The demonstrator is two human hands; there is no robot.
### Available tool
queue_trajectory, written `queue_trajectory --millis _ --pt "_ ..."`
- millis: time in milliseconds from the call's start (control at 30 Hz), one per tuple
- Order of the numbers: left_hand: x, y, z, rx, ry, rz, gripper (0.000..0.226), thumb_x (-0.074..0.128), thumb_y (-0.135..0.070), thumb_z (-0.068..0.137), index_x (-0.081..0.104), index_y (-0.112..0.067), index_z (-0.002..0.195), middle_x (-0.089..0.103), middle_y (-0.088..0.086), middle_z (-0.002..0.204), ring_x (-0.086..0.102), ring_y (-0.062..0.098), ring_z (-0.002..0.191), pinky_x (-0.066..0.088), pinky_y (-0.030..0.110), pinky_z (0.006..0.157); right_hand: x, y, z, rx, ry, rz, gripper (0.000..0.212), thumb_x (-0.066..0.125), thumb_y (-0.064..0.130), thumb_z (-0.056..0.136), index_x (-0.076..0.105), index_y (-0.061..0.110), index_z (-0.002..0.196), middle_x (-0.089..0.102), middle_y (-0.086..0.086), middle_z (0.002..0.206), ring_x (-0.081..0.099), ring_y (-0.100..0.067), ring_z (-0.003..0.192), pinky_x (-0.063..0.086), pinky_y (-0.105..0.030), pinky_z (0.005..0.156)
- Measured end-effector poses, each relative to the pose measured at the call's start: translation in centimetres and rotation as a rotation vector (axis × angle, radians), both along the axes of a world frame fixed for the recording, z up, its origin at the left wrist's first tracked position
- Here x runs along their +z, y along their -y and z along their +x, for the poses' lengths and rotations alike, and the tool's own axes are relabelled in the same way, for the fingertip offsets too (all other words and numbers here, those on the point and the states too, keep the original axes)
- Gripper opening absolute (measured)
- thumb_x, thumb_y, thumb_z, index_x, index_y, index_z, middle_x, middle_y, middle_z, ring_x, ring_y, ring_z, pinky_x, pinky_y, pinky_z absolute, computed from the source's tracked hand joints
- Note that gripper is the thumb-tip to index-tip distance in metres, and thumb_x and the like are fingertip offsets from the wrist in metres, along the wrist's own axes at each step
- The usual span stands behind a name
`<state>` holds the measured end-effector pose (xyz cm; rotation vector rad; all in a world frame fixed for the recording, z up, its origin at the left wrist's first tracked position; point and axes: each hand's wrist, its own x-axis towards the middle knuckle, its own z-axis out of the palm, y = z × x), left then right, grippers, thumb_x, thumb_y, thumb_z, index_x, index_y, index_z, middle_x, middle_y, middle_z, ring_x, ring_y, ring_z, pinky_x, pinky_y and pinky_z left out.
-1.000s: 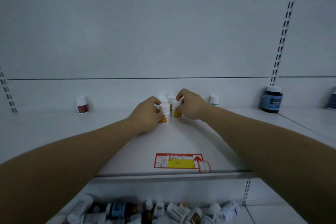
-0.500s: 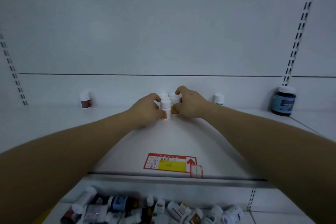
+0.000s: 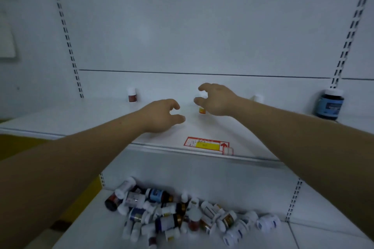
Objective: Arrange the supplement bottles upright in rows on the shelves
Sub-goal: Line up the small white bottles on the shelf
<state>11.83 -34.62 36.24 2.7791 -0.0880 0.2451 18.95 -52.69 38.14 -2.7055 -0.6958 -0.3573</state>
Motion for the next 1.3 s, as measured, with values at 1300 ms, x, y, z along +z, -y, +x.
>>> queue_trajectory --millis 1300 --pt "-40.6 -18.5 -5.5 0.176 -0.557 -0.249 0.071 0.064 -0.027 0.087 0.027 -0.016 0.146 0.032 0.014 0.147 0.037 0.028 0.131 0.031 0.035 0.108 -43.4 -16.8 -8.1 -0.118 -0.771 0.034 0.045 0.054 0.032 0.093 0.046 0.008 0.129 0.055 -0.014 0.127 0.052 -0.029 0.113 0.038 -0.027 0.082"
